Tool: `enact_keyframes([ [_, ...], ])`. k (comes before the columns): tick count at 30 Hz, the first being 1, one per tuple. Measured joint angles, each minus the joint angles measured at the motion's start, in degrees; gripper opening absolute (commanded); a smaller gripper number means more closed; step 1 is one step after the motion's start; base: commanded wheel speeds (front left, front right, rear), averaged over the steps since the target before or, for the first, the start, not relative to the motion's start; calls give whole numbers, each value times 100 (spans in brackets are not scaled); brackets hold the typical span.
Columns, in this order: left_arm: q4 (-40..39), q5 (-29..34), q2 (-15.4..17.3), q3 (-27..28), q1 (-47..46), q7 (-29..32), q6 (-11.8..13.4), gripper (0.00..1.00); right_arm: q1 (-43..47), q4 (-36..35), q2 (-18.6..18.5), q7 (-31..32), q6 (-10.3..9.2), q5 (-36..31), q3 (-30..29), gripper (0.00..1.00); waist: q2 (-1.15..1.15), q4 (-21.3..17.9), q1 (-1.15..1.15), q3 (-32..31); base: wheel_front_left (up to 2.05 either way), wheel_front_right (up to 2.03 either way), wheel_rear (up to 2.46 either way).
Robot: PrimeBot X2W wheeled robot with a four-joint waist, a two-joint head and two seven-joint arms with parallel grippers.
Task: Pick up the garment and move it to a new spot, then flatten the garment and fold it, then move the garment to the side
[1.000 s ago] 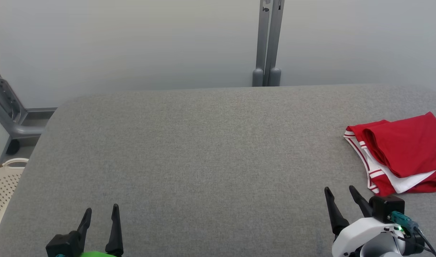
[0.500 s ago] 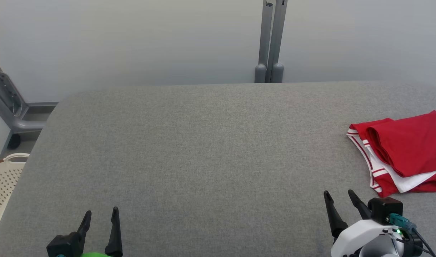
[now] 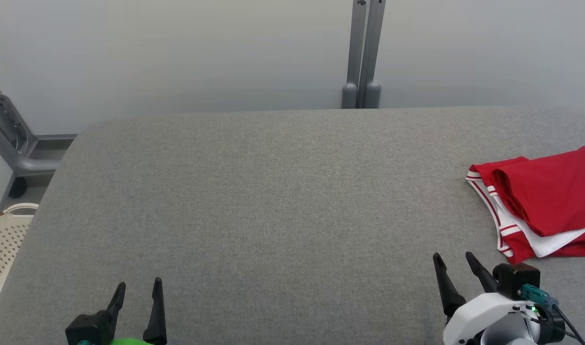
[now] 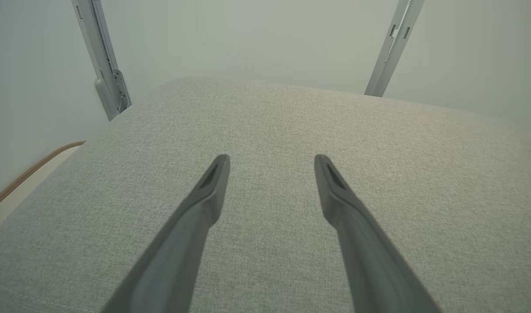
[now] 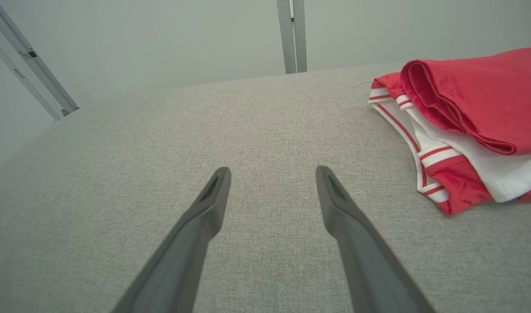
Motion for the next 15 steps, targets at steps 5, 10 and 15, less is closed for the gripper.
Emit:
enact_keyframes([
  [5, 24, 0, -1, -18, -2, 0, 25, 0, 10, 35, 5, 7, 0, 18, 23, 0, 0, 2, 0, 14, 0, 0, 0],
  [10, 243, -40, -135, -64, 131, 36, 22, 0, 199, 278, 44, 32, 0, 56, 15, 0, 0, 1, 0, 19, 0, 0, 0],
  [15, 254, -454, -196, 41, 131, 179, -59, 0, 211, 264, 47, 119, 0, 568, -60, 0, 0, -6, 0, 39, 0, 0, 0],
])
